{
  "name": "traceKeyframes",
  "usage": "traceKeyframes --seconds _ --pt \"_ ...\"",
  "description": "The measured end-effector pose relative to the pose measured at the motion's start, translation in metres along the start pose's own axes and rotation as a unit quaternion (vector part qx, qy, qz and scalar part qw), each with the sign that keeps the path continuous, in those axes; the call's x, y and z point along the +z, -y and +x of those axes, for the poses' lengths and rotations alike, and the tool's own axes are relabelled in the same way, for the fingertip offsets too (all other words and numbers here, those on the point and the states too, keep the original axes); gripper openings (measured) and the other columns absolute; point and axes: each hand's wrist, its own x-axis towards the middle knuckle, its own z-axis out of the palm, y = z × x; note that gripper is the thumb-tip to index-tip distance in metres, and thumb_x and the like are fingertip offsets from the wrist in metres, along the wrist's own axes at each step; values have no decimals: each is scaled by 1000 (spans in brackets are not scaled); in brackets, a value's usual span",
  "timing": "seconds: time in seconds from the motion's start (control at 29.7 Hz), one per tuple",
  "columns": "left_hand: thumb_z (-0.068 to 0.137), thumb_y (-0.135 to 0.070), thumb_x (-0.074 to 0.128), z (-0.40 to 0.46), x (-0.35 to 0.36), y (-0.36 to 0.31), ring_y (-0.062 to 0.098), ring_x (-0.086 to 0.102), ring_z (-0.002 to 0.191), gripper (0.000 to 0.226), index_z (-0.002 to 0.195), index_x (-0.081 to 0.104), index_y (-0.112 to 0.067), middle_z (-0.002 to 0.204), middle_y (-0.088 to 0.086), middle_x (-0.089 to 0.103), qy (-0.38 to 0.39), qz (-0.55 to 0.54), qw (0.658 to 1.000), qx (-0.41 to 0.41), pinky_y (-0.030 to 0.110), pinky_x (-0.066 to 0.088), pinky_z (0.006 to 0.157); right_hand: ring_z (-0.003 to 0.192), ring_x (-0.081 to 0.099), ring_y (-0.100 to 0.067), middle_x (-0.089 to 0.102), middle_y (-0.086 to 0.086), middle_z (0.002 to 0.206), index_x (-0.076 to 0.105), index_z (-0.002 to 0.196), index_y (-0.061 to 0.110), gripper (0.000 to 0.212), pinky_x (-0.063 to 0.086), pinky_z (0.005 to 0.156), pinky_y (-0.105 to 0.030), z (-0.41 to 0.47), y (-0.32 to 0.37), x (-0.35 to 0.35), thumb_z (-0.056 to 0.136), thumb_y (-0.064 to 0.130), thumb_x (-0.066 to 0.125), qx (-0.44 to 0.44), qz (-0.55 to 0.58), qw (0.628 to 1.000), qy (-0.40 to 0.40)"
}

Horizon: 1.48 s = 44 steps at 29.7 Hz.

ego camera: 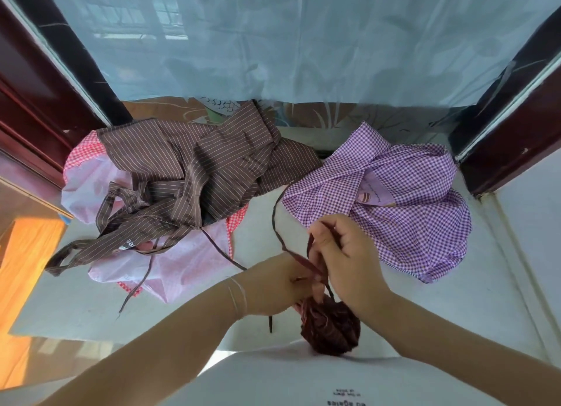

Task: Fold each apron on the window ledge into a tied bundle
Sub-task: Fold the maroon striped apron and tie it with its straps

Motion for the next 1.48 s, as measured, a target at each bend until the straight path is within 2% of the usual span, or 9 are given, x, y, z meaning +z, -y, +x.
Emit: traceKeyframes --seconds 0.17,0.3,0.54,0.64,0.81,0.91,1.04,1.28,1.48 --pt "100 -17 46 10 12 17 5 52 60 31 74 60 -24 70 -6 60 -147 -161 976 -31 21 45 59 52 59 -22 60 -6 60 52 82 12 31 54 55 -36 13 -21 1 102 32 40 156 187 962 -123" --pt "98 -20 49 24 -2 23 25 52 70 25 80 65 -19 68 3 61 -227 -312 922 -35 35 46 71 45 57 -18 59 -6 58 48 86 4 29 47 46 -24 19 -13 7 104 22 35 109 214 963 -124" --pt "95 -41 50 28 -28 21 20 48 62 36 66 60 -23 62 0 54 -101 -266 957 -56 32 44 68 61 56 -5 59 8 67 53 86 17 16 48 58 -16 48 -13 -5 100 13 45 -83 11 996 -8" --pt "99 -30 42 23 -24 11 9 49 56 37 68 50 -12 57 -6 54 -19 -291 956 -14 21 45 62 67 57 -2 59 8 72 54 87 19 15 45 63 -12 57 -12 -3 99 12 48 -94 -51 992 63" --pt "97 -36 35 23 -24 3 7 47 58 38 71 46 -10 61 -9 52 -20 -255 966 26 18 43 64 62 51 5 53 12 66 53 82 29 20 40 60 -9 65 -9 1 98 18 51 -83 -83 987 106" --pt "95 -40 39 24 -26 1 6 47 55 39 71 48 -11 60 -8 54 -36 -217 975 28 17 42 61 54 50 3 54 13 60 59 84 20 17 40 52 -13 75 -1 -3 97 28 53 -20 -82 987 138" --pt "96 -45 43 28 -29 7 10 48 56 40 72 55 -15 60 -7 54 -128 -214 968 2 24 43 61 37 36 -5 54 3 56 58 84 11 33 27 35 -17 85 5 -26 90 43 56 209 29 956 206" --pt "93 -37 46 26 -46 3 20 49 64 31 76 61 -15 64 1 56 -231 -236 944 5 35 43 65 48 44 -4 57 -2 65 63 89 6 17 34 37 -11 78 12 -38 77 20 63 306 218 873 311" --pt "92 -32 51 26 -53 -4 22 52 64 27 76 60 -12 61 -1 56 -254 -223 941 18 45 47 70 71 62 -12 67 -5 78 68 87 8 13 52 69 -22 67 20 -30 80 17 73 150 -3 964 221"
